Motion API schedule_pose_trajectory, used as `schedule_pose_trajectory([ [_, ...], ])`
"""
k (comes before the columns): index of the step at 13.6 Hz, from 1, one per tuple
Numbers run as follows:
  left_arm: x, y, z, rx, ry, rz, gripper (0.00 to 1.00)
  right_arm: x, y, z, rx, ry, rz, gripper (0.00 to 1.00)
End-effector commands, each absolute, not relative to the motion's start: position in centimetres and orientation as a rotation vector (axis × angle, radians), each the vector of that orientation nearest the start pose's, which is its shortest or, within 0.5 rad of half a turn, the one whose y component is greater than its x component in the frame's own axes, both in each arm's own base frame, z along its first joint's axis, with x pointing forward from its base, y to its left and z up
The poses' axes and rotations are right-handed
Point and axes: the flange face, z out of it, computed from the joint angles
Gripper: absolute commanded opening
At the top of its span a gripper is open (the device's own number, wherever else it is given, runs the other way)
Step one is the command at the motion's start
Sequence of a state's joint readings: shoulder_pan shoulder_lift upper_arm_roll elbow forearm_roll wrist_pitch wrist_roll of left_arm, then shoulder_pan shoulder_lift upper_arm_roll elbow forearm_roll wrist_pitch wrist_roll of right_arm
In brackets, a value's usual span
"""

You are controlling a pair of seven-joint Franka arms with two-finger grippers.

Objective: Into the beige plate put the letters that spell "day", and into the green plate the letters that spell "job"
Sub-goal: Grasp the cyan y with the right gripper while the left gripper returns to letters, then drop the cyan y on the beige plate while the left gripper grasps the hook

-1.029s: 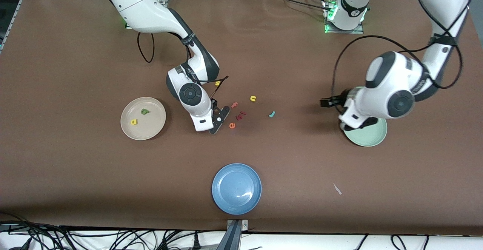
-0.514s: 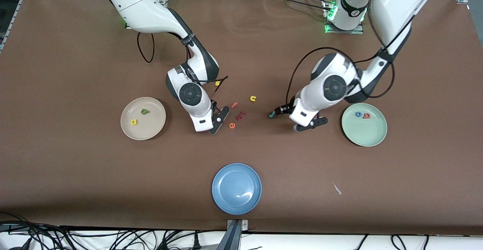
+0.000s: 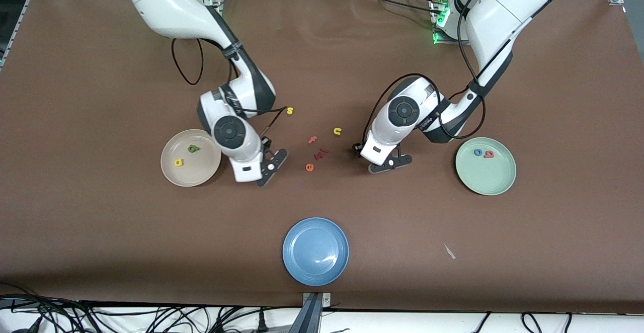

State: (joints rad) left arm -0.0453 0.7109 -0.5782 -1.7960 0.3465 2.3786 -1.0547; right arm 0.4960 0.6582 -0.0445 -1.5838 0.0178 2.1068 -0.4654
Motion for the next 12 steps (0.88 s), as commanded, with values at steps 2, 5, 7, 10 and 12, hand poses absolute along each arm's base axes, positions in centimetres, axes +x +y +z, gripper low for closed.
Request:
schedule_pose_trajectory([
  [2, 54.3, -36.8, 18.2, -3.180, -0.443, 0.155, 0.68, 62.0, 23.4, 25.6, -2.923, -1.275, 0.323, 0.19],
  [5, 54.1, -36.8, 17.2, -3.167, -0.439, 0.168, 0.64, 61.6, 18.6, 23.1, -2.982, -1.193, 0.378, 0.17],
  [7, 53.9, -37.0, 16.8, -3.166, -0.433, 0.178, 0.63, 60.1, 17.7, 20.9, -2.986, -1.177, 0.339, 0.33],
  [10, 54.9, -37.2, 17.2, -3.180, -0.448, 0.160, 0.49, 60.6, 17.5, 23.2, -3.001, -1.143, 0.296, 1.00],
  [12, 54.9, -37.2, 17.1, -3.180, -0.453, 0.165, 0.46, 61.0, 17.9, 25.0, -3.004, -1.125, 0.262, 1.00],
])
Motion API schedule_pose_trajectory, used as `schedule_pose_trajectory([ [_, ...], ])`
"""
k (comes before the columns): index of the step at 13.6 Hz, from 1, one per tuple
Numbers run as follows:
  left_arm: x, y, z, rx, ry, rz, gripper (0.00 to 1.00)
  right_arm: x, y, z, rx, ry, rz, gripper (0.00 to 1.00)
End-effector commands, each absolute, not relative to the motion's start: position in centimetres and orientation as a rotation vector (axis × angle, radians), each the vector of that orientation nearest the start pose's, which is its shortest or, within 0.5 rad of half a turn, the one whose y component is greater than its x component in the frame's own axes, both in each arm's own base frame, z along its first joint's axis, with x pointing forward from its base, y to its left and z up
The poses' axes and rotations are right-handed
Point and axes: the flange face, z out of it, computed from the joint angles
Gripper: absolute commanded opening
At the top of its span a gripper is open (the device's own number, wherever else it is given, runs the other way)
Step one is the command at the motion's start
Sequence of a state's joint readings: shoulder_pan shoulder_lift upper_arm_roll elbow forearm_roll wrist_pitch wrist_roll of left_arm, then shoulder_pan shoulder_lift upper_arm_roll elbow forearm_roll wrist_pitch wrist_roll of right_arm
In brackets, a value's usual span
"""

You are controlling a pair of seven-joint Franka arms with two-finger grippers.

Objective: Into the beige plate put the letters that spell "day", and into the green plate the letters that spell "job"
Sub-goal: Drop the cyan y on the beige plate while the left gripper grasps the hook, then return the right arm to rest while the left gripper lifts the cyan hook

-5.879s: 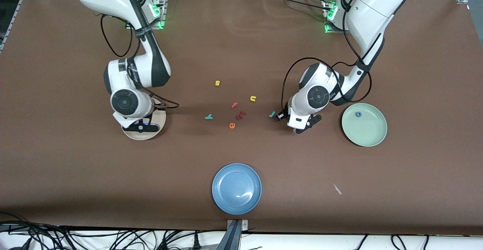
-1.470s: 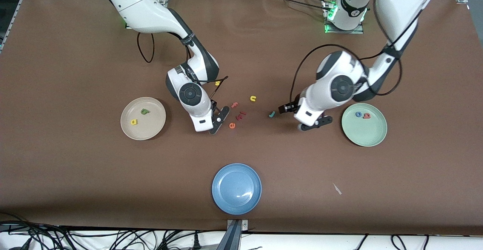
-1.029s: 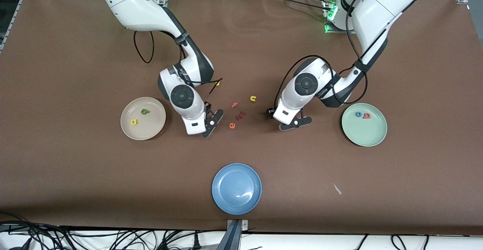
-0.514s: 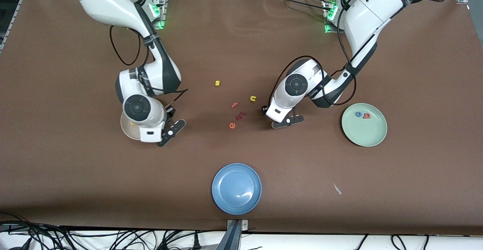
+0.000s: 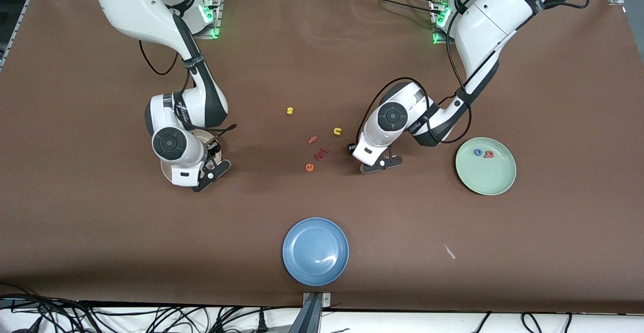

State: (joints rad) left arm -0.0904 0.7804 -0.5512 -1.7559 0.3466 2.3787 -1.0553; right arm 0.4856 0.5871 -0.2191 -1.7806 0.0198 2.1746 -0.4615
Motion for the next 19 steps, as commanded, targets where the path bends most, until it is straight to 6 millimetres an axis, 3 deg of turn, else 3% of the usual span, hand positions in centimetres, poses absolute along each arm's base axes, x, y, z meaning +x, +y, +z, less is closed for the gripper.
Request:
schedule_pose_trajectory([
  [1, 54.9, -37.2, 17.1, -3.180, -0.453, 0.165, 0.43, 61.6, 18.3, 27.0, -3.023, -1.062, 0.200, 1.00],
  [3, 54.9, -37.1, 16.9, -3.177, -0.452, 0.168, 0.40, 61.7, 19.0, 29.6, -3.062, -0.938, 0.187, 1.00],
  [4, 54.9, -37.1, 17.0, -3.179, -0.448, 0.166, 0.32, 61.8, 19.1, 31.1, -3.078, -0.879, 0.186, 1.00],
  [10, 54.9, -37.0, 17.0, -3.171, -0.453, 0.176, 0.13, 63.7, 19.3, 43.5, -3.095, -0.803, 0.168, 1.00],
  [12, 54.9, -36.9, 17.0, -3.168, -0.454, 0.177, 0.01, 63.4, 17.2, 47.4, -3.144, -0.598, 0.202, 1.00],
  [13, 55.1, -36.6, 17.1, -3.169, -0.475, 0.184, 0.00, 63.3, 14.8, 49.3, -3.162, -0.415, 0.162, 1.00],
  [15, 56.2, -34.6, 18.3, -3.136, -0.503, 0.199, 0.00, 62.1, 12.7, 52.1, -3.153, -0.259, 0.123, 1.00],
  [17, 56.8, -32.7, 20.7, -3.098, -0.472, 0.273, 0.00, 61.1, 8.3, 54.8, -3.119, -0.128, 0.061, 1.00],
  [19, 58.6, -29.1, 24.6, -3.125, -0.509, 0.319, 0.00, 58.6, 5.7, 57.1, -3.120, -0.078, 0.038, 1.00],
])
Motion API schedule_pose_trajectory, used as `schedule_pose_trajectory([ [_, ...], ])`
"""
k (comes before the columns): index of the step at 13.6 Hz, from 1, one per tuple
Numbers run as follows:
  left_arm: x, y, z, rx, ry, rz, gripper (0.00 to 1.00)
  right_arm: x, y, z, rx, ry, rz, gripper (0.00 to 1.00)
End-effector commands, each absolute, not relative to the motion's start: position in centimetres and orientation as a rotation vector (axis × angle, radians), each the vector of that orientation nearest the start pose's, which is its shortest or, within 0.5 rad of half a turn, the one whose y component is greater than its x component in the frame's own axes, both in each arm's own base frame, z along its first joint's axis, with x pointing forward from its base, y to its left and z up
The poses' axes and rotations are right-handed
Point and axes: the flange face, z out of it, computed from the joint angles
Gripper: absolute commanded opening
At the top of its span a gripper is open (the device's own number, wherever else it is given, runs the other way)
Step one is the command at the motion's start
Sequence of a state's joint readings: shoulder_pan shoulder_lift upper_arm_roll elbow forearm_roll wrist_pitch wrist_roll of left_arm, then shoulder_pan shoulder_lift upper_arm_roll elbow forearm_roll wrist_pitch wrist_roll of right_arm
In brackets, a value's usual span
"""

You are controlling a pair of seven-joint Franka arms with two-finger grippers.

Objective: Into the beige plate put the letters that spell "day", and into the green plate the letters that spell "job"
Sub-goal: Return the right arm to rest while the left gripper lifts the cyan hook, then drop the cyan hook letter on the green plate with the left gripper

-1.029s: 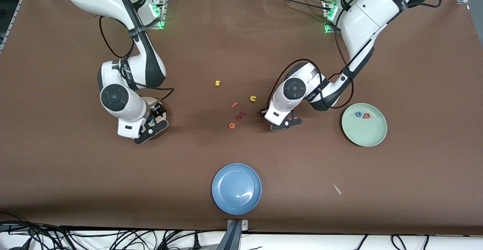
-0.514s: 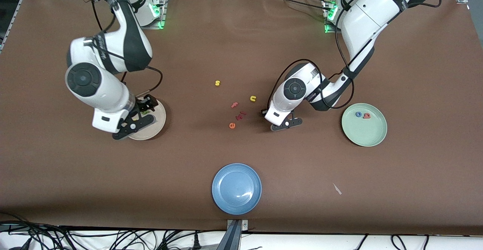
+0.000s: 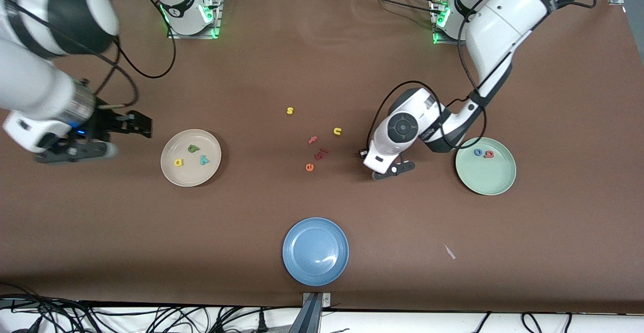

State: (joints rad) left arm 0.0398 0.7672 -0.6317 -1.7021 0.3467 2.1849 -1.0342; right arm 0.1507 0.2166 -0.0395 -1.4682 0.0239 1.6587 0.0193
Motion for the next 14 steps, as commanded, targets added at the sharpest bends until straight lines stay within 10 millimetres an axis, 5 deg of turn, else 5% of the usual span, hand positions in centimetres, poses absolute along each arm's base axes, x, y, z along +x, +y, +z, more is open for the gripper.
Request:
schedule_pose_trajectory([
  [1, 59.5, -26.4, 26.5, -3.141, -0.514, 0.369, 0.00, 56.4, 5.0, 57.7, -3.122, -0.062, 0.043, 1.00],
  [2, 59.9, -23.8, 27.9, -3.146, -0.497, 0.424, 0.00, 54.6, 3.3, 57.7, -3.122, -0.006, 0.042, 1.00],
  [4, 60.5, -17.5, 28.8, -3.115, -0.445, 0.552, 0.00, 54.2, 2.2, 57.8, -3.115, 0.016, -0.008, 1.00],
  [8, 60.9, -6.6, 26.5, -3.088, -0.366, 0.698, 0.00, 54.3, 2.7, 59.5, -3.144, -0.029, -0.041, 1.00],
  [11, 61.3, -2.0, 22.9, -3.072, -0.353, 0.713, 0.00, 54.8, 3.5, 60.4, -3.132, -0.025, -0.018, 1.00],
  [14, 61.8, -0.6, 20.4, -3.065, -0.333, 0.655, 0.00, 54.4, 3.8, 60.3, -3.132, -0.023, 0.025, 1.00],
])
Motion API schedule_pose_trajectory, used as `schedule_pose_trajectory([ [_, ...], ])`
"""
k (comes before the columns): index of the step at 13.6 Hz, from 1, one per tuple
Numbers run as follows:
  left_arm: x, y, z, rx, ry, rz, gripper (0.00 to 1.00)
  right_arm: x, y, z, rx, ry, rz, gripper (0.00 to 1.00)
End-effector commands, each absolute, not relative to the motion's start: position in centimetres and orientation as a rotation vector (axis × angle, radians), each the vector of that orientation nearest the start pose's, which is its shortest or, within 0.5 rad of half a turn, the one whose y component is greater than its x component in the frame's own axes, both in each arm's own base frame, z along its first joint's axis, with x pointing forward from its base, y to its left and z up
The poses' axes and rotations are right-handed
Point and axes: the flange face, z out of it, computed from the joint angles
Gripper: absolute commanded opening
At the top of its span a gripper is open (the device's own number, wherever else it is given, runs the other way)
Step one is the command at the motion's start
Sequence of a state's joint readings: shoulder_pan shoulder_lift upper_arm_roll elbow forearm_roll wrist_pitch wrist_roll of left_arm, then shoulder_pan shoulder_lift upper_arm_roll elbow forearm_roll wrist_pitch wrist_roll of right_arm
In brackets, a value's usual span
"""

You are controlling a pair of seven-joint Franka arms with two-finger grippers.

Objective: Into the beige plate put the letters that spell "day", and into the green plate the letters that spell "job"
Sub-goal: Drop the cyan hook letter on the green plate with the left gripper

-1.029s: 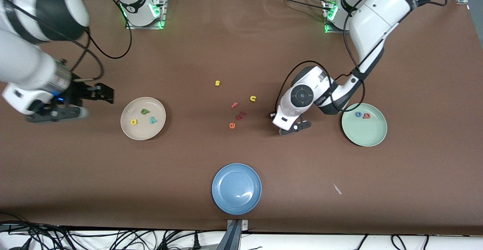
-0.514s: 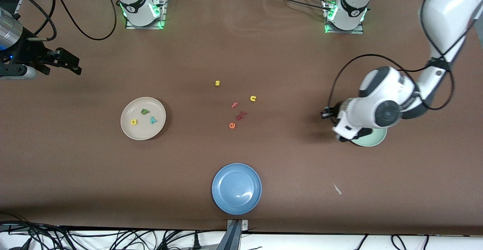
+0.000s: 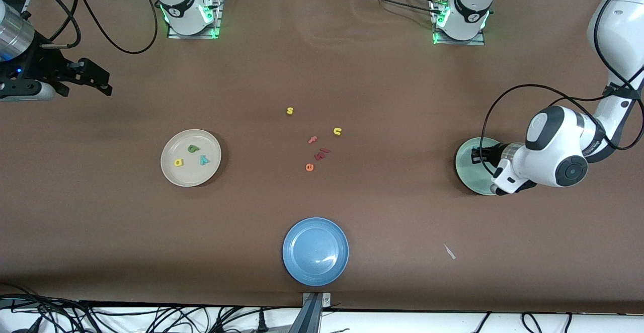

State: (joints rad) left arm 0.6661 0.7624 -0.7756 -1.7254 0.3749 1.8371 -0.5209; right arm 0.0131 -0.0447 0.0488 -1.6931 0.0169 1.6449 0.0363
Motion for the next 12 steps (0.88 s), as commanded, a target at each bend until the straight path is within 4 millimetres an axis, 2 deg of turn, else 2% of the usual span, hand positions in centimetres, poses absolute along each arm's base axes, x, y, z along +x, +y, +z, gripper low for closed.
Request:
schedule_pose_trajectory([
  [1, 61.8, -0.8, 20.1, -3.053, -0.322, 0.650, 0.14, 54.4, 3.7, 60.2, -3.134, -0.023, 0.032, 1.00],
  [2, 61.8, -0.6, 20.0, -3.051, -0.326, 0.651, 0.40, 54.5, 3.6, 60.2, -3.134, -0.021, 0.030, 1.00],
  [3, 61.8, -0.5, 20.1, -3.049, -0.329, 0.649, 0.72, 54.5, 3.6, 60.2, -3.134, -0.021, 0.027, 1.00],
  [4, 61.8, -0.3, 20.4, -3.045, -0.329, 0.646, 1.00, 54.5, 3.7, 60.3, -3.134, -0.023, 0.027, 1.00],
  [5, 62.1, 0.2, 21.2, -3.041, -0.339, 0.632, 1.00, 54.5, 3.7, 60.3, -3.134, -0.023, 0.027, 1.00],
  [7, 63.3, 1.4, 24.3, -3.024, -0.323, 0.612, 1.00, 54.5, 3.5, 60.2, -3.132, -0.016, 0.030, 1.00],
  [9, 64.5, 2.8, 28.6, -2.996, -0.228, 0.691, 1.00, 54.5, 3.5, 60.2, -3.132, -0.016, 0.032, 1.00],
  [12, 65.9, 3.0, 34.2, -2.970, -0.201, 0.724, 1.00, 54.5, 3.5, 60.1, -3.132, -0.016, 0.035, 1.00],
])
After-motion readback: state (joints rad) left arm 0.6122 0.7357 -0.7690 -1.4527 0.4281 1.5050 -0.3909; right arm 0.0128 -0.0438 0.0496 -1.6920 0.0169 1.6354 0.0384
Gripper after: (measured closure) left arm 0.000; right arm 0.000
